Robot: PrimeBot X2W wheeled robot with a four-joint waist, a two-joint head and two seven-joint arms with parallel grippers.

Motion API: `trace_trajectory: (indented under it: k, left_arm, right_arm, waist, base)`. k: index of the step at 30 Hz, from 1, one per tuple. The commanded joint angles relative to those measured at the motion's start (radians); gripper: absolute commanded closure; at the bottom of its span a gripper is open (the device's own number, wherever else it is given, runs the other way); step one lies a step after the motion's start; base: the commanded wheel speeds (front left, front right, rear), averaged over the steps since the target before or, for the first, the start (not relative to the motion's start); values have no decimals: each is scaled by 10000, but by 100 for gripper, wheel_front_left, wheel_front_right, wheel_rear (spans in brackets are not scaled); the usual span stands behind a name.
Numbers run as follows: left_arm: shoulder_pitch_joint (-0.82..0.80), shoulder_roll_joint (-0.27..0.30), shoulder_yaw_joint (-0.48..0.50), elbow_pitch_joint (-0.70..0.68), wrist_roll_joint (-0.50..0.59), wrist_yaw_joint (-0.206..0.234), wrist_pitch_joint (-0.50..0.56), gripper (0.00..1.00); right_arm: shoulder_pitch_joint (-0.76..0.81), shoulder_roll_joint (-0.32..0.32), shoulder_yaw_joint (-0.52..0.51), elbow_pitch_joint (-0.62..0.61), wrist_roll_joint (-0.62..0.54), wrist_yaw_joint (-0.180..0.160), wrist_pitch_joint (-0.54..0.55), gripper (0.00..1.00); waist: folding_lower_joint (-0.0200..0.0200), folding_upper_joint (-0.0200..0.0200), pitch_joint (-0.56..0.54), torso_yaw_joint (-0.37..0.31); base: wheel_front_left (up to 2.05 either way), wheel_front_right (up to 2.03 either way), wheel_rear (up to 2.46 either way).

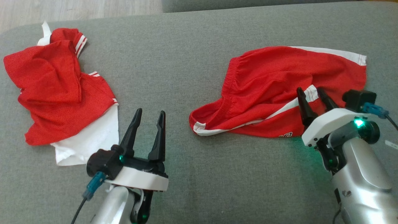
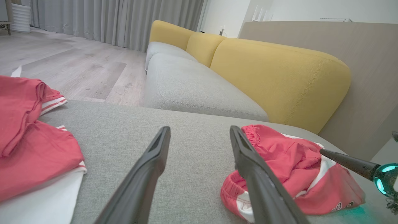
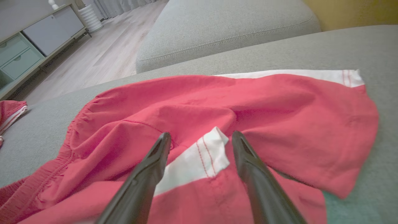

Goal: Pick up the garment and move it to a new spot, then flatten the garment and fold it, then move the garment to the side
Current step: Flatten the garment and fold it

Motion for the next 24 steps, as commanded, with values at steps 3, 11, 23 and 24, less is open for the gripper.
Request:
trace_trajectory:
  k: [3, 11, 23, 24]
  left_arm:
    - [-397, -7, 270, -277, -33, 10, -63, 0]
    - [-441, -7, 305, -293, -9, 40, -63, 0]
    - [-148, -7, 611, -234, 93, 15, -63, 0]
    - [-129, -7, 605, -226, 132, -8, -63, 0]
  right_arm:
    - [-418, -138, 386, -165, 210, -7, 86, 0]
    - [-550, -265, 710, 137, 588, -7, 120, 100]
    - [901, -554, 319, -1085, 728, -7, -679, 100]
    - [1179, -518, 187, -1315, 734, -7, -691, 100]
  waist:
    - [-1, 0, 32, 19]
    - [-1, 0, 57, 40]
    - [-1, 0, -527, -597]
    - [-1, 0, -566, -681]
  base:
    - [0, 0, 0]
    - [0, 0, 0]
    - [0, 0, 0]
    - [0, 0, 0]
